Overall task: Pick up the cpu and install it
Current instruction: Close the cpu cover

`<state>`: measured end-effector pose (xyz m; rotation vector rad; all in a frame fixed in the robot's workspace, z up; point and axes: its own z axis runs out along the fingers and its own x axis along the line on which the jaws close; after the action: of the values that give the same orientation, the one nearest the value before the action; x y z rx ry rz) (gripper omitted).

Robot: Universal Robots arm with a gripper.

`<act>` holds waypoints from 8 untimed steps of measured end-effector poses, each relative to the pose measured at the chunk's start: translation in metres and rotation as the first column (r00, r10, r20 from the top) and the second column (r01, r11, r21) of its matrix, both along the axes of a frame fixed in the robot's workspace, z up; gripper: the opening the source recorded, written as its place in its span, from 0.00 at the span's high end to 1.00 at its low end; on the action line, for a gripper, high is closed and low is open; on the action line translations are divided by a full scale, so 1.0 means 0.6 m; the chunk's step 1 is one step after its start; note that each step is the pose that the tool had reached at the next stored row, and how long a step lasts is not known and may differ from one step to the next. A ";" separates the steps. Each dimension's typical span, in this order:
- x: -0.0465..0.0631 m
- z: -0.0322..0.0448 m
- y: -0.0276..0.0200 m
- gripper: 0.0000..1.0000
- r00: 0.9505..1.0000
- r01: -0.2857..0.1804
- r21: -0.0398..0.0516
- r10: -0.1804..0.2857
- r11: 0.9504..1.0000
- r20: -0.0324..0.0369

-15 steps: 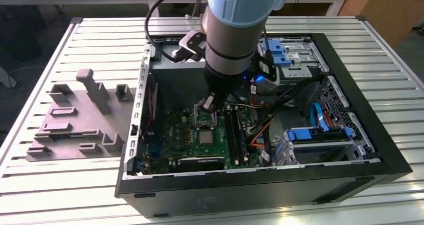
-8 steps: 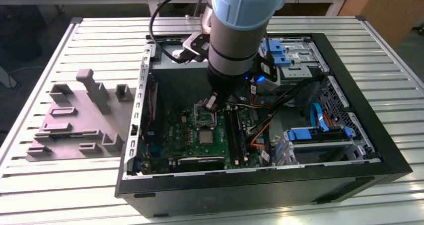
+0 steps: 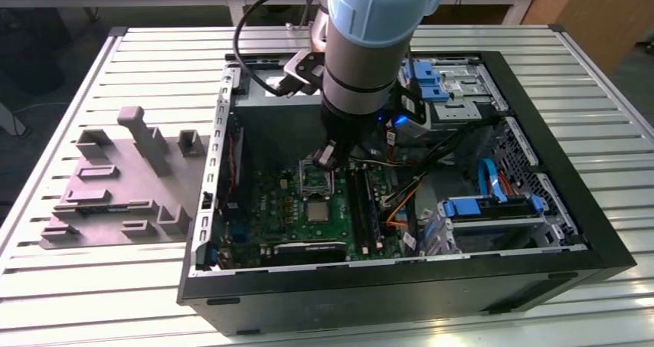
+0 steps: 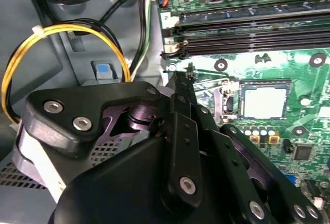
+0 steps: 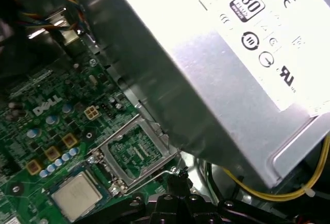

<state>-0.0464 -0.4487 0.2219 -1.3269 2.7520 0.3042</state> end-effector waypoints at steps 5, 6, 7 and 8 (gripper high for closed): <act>0.002 -0.007 0.0085 0.89 1.000 0.000 0.002 0.000 1.000 0.000; 0.003 -0.008 0.0099 0.89 1.000 0.000 0.003 0.000 1.000 0.000; 0.003 -0.010 0.0111 0.89 1.000 0.000 0.004 0.000 1.000 0.000; 0.003 -0.011 0.0121 0.89 1.000 0.000 0.005 0.000 1.000 0.000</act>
<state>-0.0444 -0.4415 0.2154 -1.3260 2.7495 0.3102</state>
